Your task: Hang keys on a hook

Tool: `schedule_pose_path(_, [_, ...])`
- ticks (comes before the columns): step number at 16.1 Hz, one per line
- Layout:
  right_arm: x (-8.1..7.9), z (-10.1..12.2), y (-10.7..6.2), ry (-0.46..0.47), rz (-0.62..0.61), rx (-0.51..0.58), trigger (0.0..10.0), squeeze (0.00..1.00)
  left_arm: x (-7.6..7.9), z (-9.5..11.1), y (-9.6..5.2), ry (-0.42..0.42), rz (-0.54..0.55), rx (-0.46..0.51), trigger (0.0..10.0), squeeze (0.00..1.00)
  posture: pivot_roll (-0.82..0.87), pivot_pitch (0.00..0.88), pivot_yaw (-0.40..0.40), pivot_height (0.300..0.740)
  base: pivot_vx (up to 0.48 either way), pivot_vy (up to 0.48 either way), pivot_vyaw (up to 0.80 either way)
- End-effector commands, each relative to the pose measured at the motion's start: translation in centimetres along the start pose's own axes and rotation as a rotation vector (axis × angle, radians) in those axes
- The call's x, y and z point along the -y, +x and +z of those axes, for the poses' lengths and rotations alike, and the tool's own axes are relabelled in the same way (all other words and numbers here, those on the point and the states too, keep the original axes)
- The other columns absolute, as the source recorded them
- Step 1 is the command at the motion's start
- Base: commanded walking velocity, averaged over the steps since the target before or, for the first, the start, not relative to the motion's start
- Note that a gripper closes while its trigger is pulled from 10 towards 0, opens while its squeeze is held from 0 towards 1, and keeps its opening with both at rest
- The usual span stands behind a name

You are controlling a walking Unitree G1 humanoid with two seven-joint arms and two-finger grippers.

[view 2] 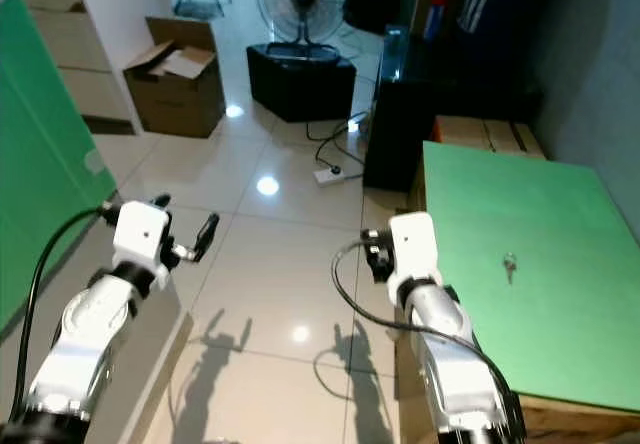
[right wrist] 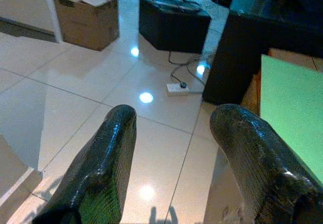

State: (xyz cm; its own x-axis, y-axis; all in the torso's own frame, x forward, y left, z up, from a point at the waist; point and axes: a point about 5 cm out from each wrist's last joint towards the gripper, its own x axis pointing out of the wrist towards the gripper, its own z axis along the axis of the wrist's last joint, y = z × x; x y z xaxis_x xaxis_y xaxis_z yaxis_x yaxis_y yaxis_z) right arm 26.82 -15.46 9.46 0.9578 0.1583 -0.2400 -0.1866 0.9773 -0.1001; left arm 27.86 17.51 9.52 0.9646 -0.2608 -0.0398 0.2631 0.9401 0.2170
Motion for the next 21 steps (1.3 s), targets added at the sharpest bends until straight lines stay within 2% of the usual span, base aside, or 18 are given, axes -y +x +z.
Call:
schedule_pose_path(1, [0.6,-0.6,-0.2,-0.021,-0.013,-0.031,10.0,0.0,0.4,0.4,0.3,-0.01,-0.001,0.018,10.0,0.0,-0.04,0.0,0.015,0.74,0.0,-0.48,0.0])
schedule_pose_path(4, [0.8,0.1,0.1,-0.085,0.004,-0.011,10.0,0.0,1.0,0.2,0.6,-0.039,0.027,0.016,10.0,0.0,-0.06,0.0,-0.012,0.74,0.0,-0.48,0.0])
schedule_pose_path(7, [1.6,-0.3,0.0,-0.093,-0.031,-0.029,10.0,0.0,1.9,0.9,0.6,0.004,0.015,0.036,10.0,0.0,-0.05,0.0,-0.043,0.74,0.0,-0.48,0.0])
schedule_pose_path(14, [2.0,-1.4,-0.9,-0.057,-0.084,-0.055,10.0,0.0,2.1,1.6,1.5,0.002,-0.016,0.059,10.0,0.0,-0.08,0.0,0.009,0.74,0.0,-0.468,0.0])
schedule_pose_path(15, [2.2,-1.5,-1.1,-0.037,-0.098,-0.059,10.0,0.0,2.2,1.5,1.8,-0.027,-0.023,0.05,10.0,0.0,-0.09,0.0,0.018,0.74,0.0,0.0,0.0])
schedule_pose_path(17, [2.7,-1.5,-1.4,-0.028,-0.119,-0.057,10.0,0.0,2.3,1.6,2.3,-0.032,-0.026,0.05,10.0,0.0,-0.1,0.0,0.03,0.74,0.0,0.0,-0.7])
schedule_pose_path(21, [2.8,-1.4,-1.5,-0.031,-0.129,-0.057,10.0,0.0,2.1,1.9,2.8,-0.033,-0.035,0.058,10.0,0.0,-0.11,0.0,0.034,0.74,0.0,0.468,-0.8])
